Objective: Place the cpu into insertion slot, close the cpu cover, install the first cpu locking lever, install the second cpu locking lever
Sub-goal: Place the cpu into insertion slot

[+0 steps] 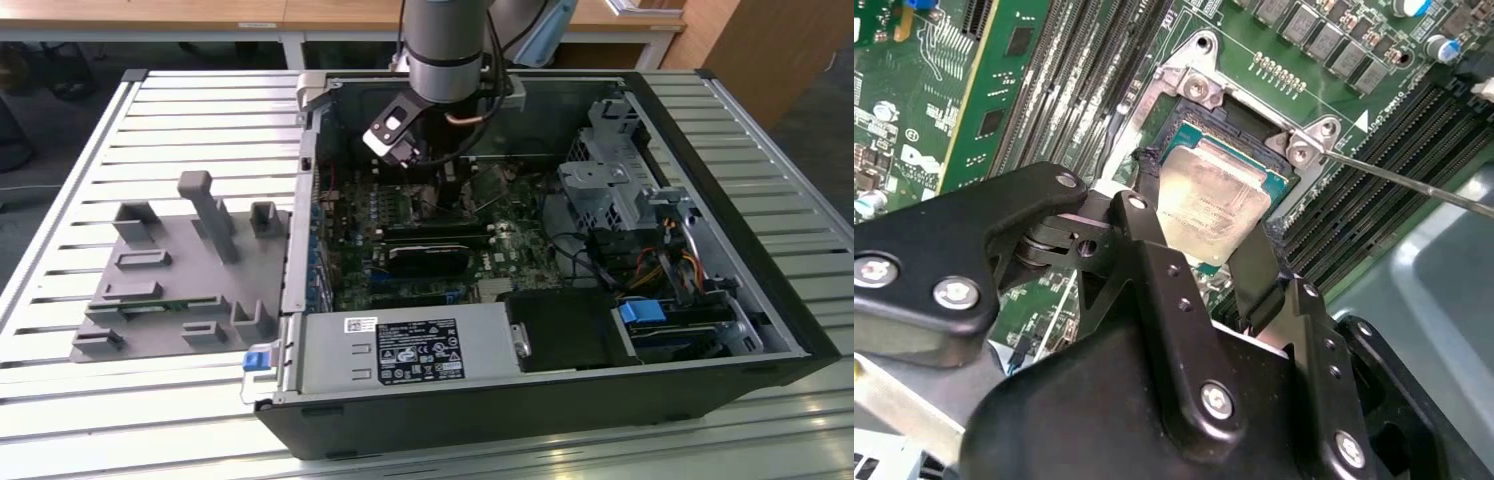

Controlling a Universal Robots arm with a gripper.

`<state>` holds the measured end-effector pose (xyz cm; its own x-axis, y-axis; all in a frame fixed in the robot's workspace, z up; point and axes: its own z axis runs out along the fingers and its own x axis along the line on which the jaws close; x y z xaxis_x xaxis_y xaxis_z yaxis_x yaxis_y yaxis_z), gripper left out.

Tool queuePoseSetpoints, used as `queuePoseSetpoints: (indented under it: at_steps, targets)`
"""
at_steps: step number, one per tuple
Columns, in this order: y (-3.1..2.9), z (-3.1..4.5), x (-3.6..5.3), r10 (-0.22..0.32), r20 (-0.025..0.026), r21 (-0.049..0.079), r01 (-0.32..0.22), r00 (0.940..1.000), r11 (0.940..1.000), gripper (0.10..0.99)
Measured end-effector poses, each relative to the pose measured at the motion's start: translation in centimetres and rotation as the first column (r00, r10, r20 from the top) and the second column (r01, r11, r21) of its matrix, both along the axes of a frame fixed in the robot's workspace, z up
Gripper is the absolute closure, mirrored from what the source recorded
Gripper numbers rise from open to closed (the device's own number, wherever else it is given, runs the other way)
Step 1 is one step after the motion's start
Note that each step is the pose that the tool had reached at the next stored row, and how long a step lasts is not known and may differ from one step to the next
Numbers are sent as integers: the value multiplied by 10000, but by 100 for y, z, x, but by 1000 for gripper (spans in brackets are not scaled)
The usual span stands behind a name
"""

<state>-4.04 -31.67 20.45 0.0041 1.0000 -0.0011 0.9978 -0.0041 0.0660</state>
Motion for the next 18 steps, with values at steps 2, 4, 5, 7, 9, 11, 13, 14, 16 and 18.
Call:
queuePoseSetpoints:
  at_steps: [2,4,5,7,9,11,13,14,16,18]
  targets:
    - [0,-16,-2,0,-1,-8,0,10000,10000,557]
    - [0,-27,-7,-2,-1,-8,2,10000,10000,557]
    - [0,-32,-8,0,-1,-8,0,10000,10000,557]
    - [0,-43,-8,-2,-1,-12,2,10000,10000,557]
    - [0,-54,-9,-12,-1,-13,12,10000,10000,557]
    - [0,-63,-9,-21,-1,-15,21,10000,10000,557]
    - [0,-76,-9,-25,0,-15,25,10000,10000,557]
    - [0,-83,-9,-25,0,-16,25,10000,10000,557]
    - [0,-90,-9,-26,-1,-19,26,10000,10000,557]
    - [0,-90,-9,-26,-2,-20,26,10000,10000,557]
